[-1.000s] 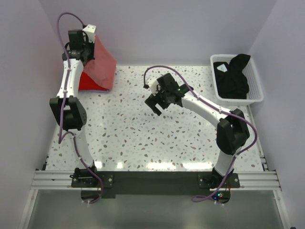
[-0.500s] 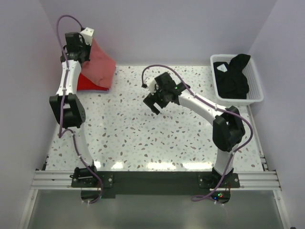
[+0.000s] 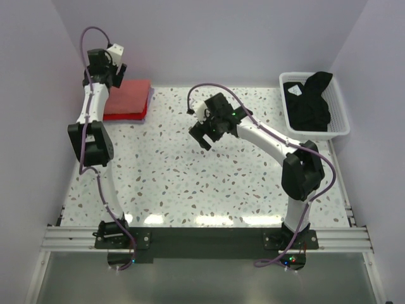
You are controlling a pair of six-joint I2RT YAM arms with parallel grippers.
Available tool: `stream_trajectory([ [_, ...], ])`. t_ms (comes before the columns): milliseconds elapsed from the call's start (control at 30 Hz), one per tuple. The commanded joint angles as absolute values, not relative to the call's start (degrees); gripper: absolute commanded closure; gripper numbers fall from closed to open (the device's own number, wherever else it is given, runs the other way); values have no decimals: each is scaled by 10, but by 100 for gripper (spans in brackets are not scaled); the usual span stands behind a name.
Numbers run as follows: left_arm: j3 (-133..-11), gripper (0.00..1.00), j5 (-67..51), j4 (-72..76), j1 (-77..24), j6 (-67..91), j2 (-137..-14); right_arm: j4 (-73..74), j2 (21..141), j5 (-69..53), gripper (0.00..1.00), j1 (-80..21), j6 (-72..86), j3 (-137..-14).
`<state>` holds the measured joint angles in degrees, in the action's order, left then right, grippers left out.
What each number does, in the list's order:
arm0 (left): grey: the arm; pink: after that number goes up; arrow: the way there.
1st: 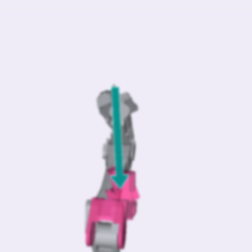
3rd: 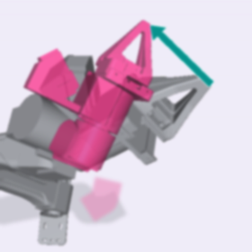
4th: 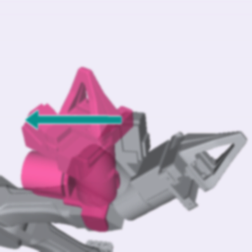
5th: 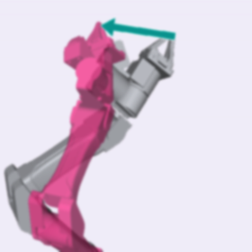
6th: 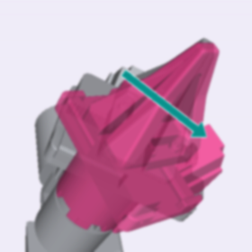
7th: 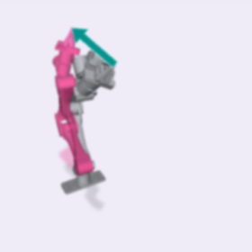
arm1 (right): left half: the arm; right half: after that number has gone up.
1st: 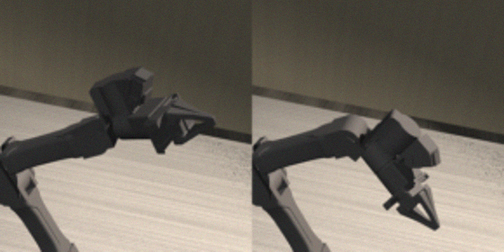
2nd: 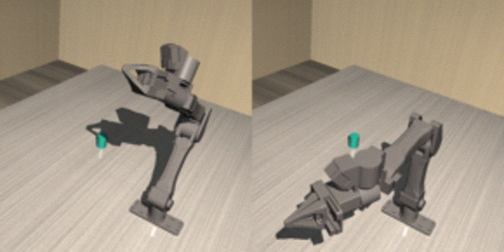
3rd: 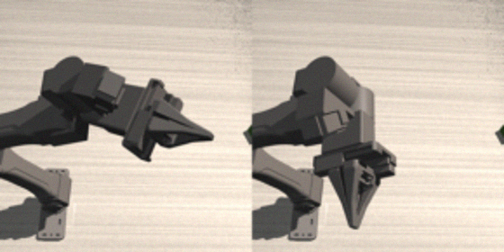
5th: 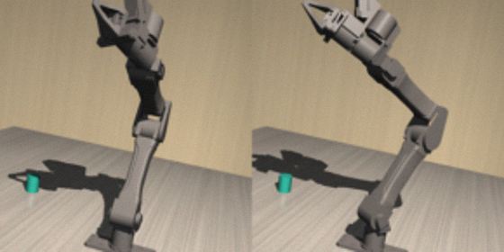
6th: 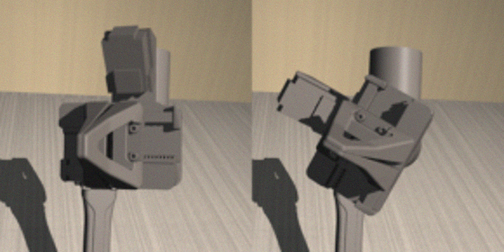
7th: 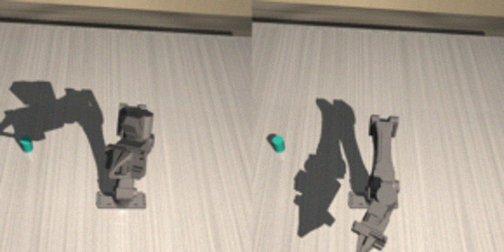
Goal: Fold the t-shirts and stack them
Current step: Neatly place the folded tshirt to the corner, then reset both grippers
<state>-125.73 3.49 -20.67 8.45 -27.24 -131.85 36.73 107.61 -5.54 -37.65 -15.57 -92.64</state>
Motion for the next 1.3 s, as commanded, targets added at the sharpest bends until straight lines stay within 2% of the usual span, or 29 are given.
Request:
stream_trajectory([
  [0,-1260,11,57,-170,98,-272,-1297,380,1058,-64,1,-377,-150,-948],
  [233,-1252,3,34,-213,105,-239,-1233,373,1028,-64,1,-371,-141,-944],
  [267,-1252,0,18,-238,105,-236,-1218,373,1026,-67,1,-367,-138,-944],
  [533,-1258,0,-151,-417,84,-194,-1150,383,986,-92,1,-295,-93,-943],
  [667,-1196,0,-90,-452,17,-196,-1086,391,963,-120,1,-223,-60,-931],
  [833,-1031,0,-118,-441,-46,-154,-980,393,898,-149,1,-136,-38,-873],
  [933,-913,0,-124,-406,-62,-135,-933,396,840,-145,1,-117,-47,-803],
  [1067,-757,0,-130,-371,-77,-121,-847,403,760,-151,1,-112,-55,-686],
  [1267,-614,0,-114,-340,-81,-119,-752,413,636,-149,1,-112,-62,-570],
])
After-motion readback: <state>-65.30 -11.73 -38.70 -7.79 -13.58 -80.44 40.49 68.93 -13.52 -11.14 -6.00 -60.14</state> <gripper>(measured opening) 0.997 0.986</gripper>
